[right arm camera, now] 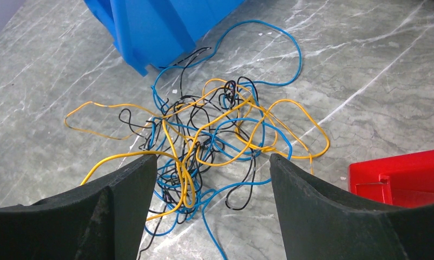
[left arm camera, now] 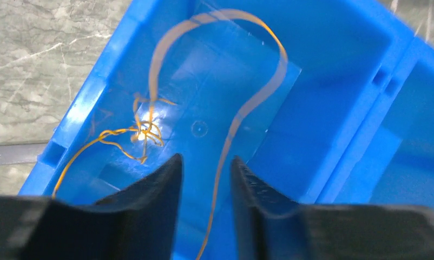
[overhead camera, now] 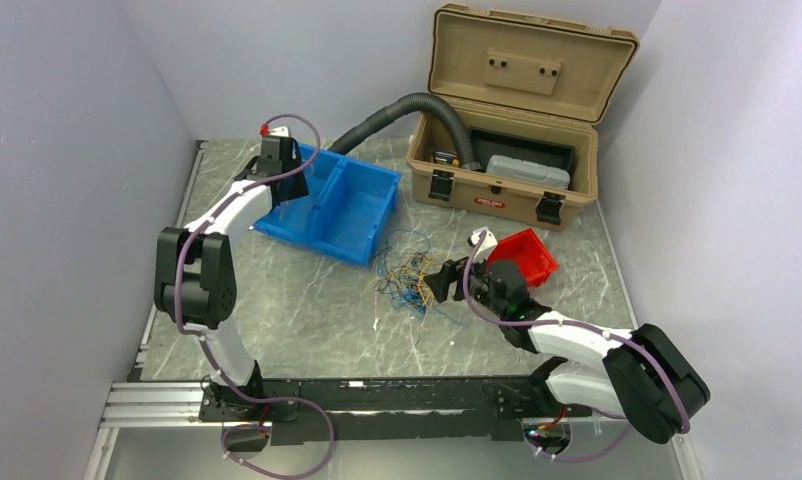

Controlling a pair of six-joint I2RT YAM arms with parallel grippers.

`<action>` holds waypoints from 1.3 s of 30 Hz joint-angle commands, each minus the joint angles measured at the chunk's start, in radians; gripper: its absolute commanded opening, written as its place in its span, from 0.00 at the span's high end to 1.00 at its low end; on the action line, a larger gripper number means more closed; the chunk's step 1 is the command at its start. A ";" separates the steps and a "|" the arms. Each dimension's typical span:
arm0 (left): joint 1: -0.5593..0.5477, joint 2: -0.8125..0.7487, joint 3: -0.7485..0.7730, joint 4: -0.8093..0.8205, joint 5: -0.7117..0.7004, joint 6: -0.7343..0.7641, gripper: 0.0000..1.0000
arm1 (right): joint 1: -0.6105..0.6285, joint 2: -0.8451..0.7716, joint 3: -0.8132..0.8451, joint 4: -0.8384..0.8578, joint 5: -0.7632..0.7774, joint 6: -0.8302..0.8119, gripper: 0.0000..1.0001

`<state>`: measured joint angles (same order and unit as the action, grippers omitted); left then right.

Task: Untangle the cables

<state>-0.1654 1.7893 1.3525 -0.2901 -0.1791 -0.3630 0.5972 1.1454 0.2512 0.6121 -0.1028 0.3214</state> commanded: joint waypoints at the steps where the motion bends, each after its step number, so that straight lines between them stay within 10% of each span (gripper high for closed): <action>1: -0.005 -0.063 0.036 -0.064 0.045 -0.005 0.51 | 0.002 -0.015 0.005 0.047 0.009 -0.010 0.21; 15: -0.051 -0.283 -0.001 -0.105 0.039 0.013 0.01 | 0.002 -0.026 0.005 0.041 0.005 -0.012 0.21; 29: -0.151 -0.507 -0.126 -0.216 0.054 -0.039 0.00 | 0.002 -0.027 0.156 -0.296 0.040 0.036 0.21; 39: -0.385 -0.641 -0.425 0.037 0.262 0.011 0.04 | 0.003 -0.074 0.215 -0.477 -0.017 0.065 0.22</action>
<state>-0.4694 1.1854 0.9836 -0.3916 -0.0177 -0.3798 0.5972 1.1145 0.4137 0.2199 -0.0917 0.3698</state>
